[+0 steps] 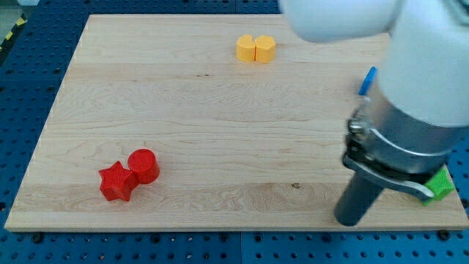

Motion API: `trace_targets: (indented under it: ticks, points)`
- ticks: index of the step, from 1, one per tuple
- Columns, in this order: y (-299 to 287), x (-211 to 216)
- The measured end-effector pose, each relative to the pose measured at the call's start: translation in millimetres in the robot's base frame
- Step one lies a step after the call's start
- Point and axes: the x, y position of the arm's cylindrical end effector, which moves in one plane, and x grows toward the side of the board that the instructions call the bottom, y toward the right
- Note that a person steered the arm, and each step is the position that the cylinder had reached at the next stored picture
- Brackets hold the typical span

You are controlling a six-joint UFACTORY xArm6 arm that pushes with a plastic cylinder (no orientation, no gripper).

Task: Move the green blocks diagonal to the blue blocks

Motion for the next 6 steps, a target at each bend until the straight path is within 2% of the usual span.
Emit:
trace_targets:
  ticks: [1,2,3,5,6]
  points:
    - [37,0]
    - [112,0]
    - [157,-5]
    - [159,-48]
    - [149,-50]
